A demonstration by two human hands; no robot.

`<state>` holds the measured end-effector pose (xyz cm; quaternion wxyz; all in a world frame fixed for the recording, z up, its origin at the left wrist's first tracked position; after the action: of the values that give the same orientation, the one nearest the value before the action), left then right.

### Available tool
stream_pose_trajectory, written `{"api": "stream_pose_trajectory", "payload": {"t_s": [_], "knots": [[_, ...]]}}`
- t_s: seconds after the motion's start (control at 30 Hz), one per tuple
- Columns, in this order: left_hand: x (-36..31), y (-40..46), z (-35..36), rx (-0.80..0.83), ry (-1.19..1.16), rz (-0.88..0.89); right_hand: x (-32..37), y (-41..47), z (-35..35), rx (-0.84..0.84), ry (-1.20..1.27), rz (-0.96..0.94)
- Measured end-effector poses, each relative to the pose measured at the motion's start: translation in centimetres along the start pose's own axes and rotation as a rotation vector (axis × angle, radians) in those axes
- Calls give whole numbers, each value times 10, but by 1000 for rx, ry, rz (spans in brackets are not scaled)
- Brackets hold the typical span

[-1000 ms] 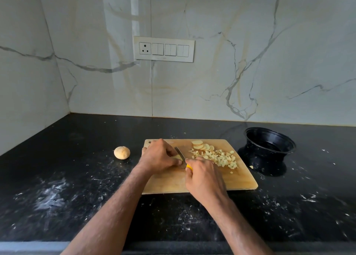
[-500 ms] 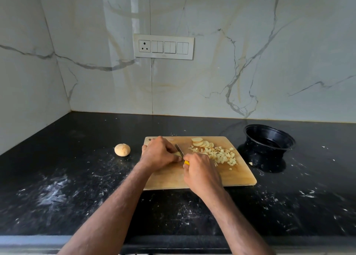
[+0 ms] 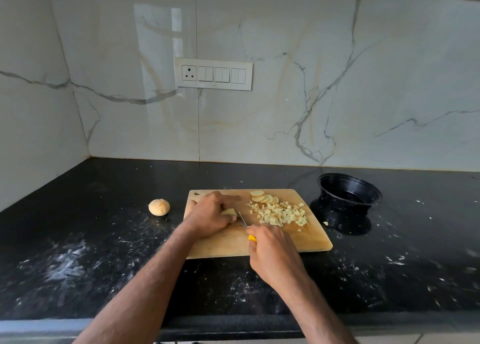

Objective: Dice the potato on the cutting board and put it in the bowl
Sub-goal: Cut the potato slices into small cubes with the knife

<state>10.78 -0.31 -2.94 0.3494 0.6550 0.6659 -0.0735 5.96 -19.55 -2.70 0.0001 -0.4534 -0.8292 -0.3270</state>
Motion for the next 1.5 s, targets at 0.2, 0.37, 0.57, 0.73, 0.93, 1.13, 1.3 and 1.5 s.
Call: {"api": "stream_pose_trajectory", "payload": {"t_s": [0.2,0.37,0.57,0.73,0.93,1.13,1.3,1.5], "knots": [[1,1,2,93,98,37,0,0,-2,12,-25,-25],[0,2,3,86,128,52,-1,-3,-5,21,-52,-49],[3,3,3,57,118,41,-16,-18,-18,10,2,-24],[4,3,-3,-27,-8,-2,-17,-7,-21,-76,43,32],[4,4,-7,-87,-2,11,-2,12,3,-94,41,45],[2,3,-9,-107,-32,-44,7,22,19,-76,-6,66],[1,2,-11,-105,-32,-104,12,25,24,-51,-28,65],[0,1,-8,-76,-55,-101,16,30,26,-7,-67,38]]}}
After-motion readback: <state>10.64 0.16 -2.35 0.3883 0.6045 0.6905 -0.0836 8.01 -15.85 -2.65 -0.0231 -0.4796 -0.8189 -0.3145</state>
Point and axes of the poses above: each hand's wrist, its own y-axis towards the middle knuckle, its own z-axis out of the palm, x = y × z, the point moved 2 cm from there along y, towards the middle knuckle, and after that the axes turned 7 degrees about -x, right-handed, at the moved point
